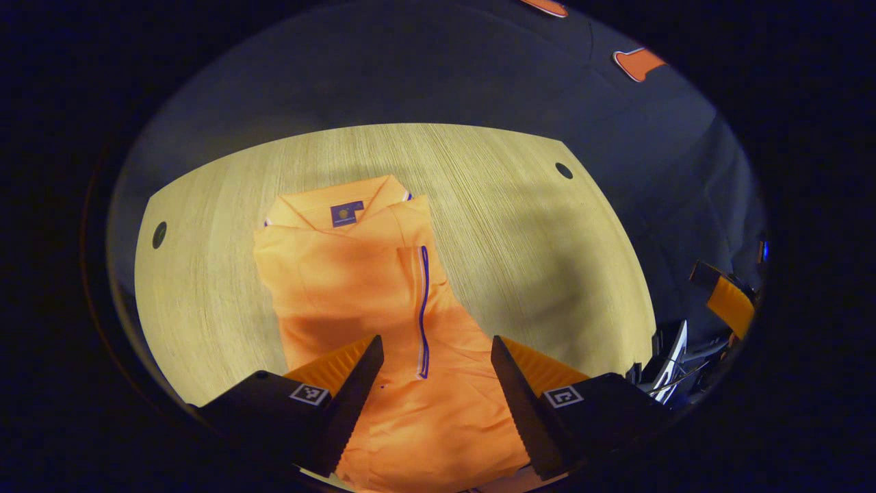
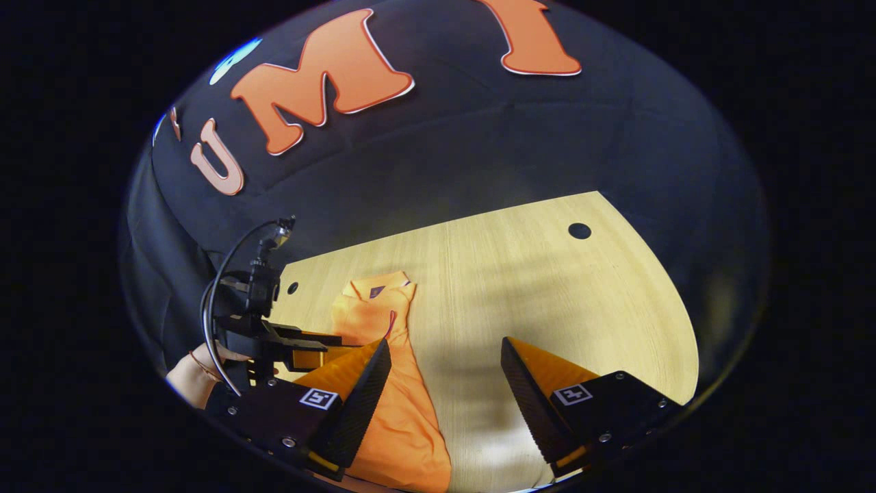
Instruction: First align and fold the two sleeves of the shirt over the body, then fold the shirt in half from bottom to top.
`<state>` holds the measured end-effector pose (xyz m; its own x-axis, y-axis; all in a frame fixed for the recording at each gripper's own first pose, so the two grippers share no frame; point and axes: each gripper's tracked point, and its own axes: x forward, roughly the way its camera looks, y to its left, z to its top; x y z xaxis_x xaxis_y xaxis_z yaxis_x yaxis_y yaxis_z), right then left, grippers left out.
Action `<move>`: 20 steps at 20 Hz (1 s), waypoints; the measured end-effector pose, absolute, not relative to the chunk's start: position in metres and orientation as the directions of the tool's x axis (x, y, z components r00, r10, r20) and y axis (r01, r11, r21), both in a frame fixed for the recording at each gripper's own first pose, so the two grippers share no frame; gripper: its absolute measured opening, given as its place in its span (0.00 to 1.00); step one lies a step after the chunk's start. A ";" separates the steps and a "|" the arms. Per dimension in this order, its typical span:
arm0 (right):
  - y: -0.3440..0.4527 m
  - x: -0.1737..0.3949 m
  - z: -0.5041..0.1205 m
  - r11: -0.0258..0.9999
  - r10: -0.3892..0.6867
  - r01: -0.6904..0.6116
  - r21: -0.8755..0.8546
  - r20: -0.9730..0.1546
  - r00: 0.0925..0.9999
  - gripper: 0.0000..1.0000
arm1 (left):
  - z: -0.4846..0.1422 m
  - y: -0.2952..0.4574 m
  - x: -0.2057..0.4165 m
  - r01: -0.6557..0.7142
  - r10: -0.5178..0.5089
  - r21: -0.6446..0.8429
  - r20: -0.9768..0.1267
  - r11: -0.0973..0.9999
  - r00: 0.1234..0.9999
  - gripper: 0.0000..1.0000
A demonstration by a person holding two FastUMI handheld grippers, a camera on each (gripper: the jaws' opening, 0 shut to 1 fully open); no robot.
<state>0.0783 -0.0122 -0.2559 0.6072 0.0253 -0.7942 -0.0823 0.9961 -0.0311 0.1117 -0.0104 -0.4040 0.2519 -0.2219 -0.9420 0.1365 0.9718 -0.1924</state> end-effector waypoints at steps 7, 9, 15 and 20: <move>0.027 0.052 -0.282 0.986 0.027 -0.151 -0.066 -0.837 0.547 0.99 | -0.355 0.055 0.050 0.031 -0.165 -0.163 -0.935 0.986 0.313 0.99; 0.035 0.038 -0.292 0.983 0.023 -0.167 -0.073 -0.858 0.513 0.99 | -0.350 0.075 0.022 -0.011 -0.152 -0.163 -0.939 0.987 0.307 0.99; 0.049 -0.012 -0.329 0.973 -0.006 -0.208 -0.100 -0.911 0.411 0.99 | -0.359 0.119 -0.052 -0.093 -0.091 -0.122 -0.954 0.988 0.286 0.99; 0.052 -0.062 -0.357 0.966 -0.034 -0.231 -0.112 -0.948 0.317 0.99 | -0.372 0.122 -0.116 -0.173 -0.122 -0.162 -0.968 0.972 0.220 0.99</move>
